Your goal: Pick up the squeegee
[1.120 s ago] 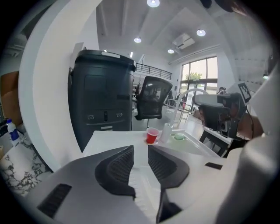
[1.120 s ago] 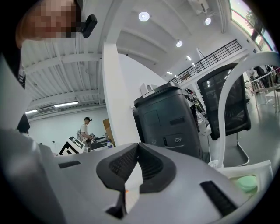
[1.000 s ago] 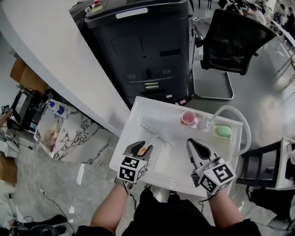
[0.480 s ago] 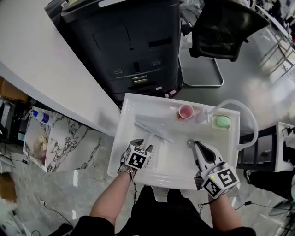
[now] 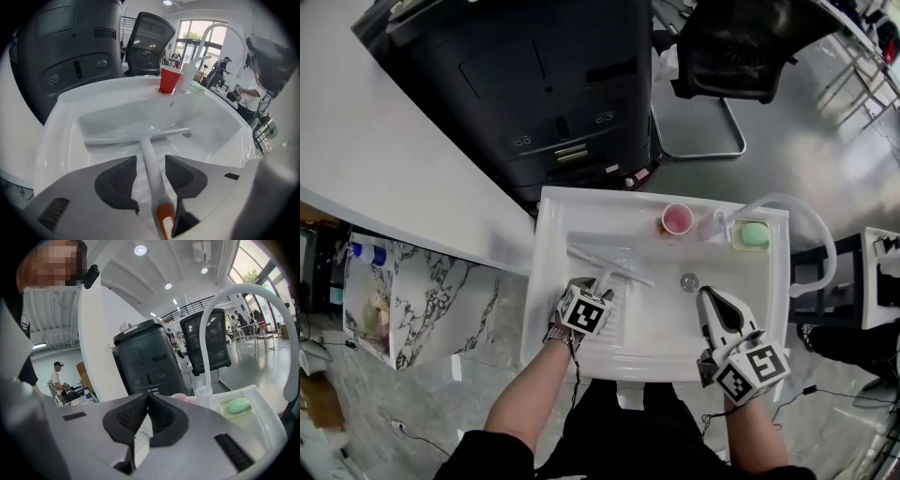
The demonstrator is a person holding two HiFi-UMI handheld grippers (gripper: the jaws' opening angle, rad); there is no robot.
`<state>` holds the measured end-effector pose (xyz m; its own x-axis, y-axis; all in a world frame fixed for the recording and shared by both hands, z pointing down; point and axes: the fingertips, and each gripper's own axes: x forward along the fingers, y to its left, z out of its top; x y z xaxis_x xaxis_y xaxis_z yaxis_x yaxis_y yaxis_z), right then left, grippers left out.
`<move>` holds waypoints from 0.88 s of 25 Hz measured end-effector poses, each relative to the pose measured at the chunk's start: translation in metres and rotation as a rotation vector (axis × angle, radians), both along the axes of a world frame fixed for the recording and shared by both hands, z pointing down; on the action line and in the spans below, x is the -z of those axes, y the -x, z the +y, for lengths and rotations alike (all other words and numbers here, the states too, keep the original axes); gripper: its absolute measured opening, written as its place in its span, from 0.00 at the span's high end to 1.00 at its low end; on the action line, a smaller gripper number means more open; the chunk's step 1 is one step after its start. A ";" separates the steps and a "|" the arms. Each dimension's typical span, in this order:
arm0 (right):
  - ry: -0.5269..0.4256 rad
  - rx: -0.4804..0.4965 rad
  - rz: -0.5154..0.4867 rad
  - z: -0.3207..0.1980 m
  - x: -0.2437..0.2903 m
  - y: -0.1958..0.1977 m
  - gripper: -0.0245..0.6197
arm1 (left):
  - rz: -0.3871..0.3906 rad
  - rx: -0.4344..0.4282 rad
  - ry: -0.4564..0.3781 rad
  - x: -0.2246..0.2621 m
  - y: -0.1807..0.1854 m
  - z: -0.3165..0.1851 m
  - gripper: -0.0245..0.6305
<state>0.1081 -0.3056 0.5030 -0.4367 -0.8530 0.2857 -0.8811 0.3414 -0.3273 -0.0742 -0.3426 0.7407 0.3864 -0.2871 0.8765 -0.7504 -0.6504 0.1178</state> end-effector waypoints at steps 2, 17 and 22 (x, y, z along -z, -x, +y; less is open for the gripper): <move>0.003 -0.009 0.000 -0.001 -0.002 -0.001 0.94 | -0.005 -0.010 0.010 -0.004 -0.001 -0.001 0.65; 0.009 -0.036 0.005 0.002 -0.005 -0.001 0.94 | -0.053 -0.018 0.001 -0.017 0.004 -0.004 0.82; 0.003 -0.039 0.011 0.005 -0.001 0.002 0.94 | -0.038 -0.009 -0.005 -0.015 0.006 -0.005 0.84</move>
